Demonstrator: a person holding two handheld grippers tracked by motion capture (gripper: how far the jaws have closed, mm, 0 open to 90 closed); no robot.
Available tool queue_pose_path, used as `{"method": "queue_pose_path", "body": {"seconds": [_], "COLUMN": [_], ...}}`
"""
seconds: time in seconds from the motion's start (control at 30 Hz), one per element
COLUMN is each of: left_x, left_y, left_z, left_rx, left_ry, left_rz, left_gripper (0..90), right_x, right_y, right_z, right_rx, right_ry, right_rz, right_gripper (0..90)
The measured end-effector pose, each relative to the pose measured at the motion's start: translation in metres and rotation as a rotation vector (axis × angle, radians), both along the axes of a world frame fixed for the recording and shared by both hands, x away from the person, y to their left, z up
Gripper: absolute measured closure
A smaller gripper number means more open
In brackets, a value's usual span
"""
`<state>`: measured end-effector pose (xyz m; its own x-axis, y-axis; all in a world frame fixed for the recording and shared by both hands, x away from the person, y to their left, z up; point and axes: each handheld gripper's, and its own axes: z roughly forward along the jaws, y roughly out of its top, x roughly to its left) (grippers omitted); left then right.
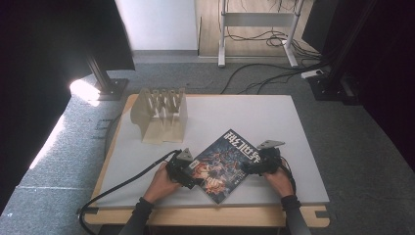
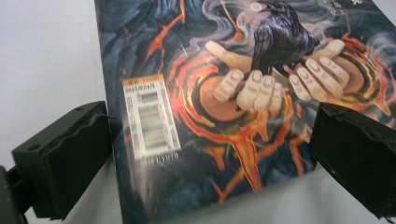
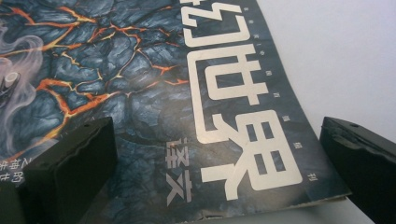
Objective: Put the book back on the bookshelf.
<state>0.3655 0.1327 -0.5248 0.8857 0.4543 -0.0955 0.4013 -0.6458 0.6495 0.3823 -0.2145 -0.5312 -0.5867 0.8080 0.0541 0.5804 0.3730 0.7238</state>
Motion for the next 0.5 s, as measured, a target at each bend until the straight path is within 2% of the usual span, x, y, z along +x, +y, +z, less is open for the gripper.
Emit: {"method": "queue_pose_path", "body": {"seconds": [0.07, 0.2, 0.3, 0.4, 0.47, 0.5], "left_x": [-0.003, -0.009, -0.017, -0.031, -0.033, -0.032], "left_y": [-0.001, -0.002, -0.004, -0.008, -0.010, -0.009], "left_z": [0.000, 0.001, 0.001, 0.000, 0.001, 0.003], "left_rx": [0.004, 0.014, 0.018, 0.049, 0.065, 0.068], "left_ry": [-0.004, -0.004, -0.004, -0.042, -0.036, -0.013], "left_rz": [-0.004, -0.013, -0.023, -0.065, -0.090, -0.097], "left_gripper": [0.0, 0.0, 0.0, 0.0, 0.0, 0.0], "right_x": [-0.004, -0.019, -0.028, -0.032, -0.031, -0.029], "right_y": [-0.002, -0.015, -0.023, -0.027, -0.028, -0.028], "right_z": [0.003, 0.011, 0.010, 0.004, 0.000, -0.001], "right_rx": [-0.027, -0.027, -0.053, -0.069, -0.071, -0.072], "right_ry": [-0.003, -0.016, -0.011, -0.001, 0.003, 0.004], "right_rz": [-0.004, -0.016, -0.028, -0.040, -0.045, -0.048], "right_gripper": [0.0, 0.0, 0.0, 0.0, 0.0, 0.0]}}
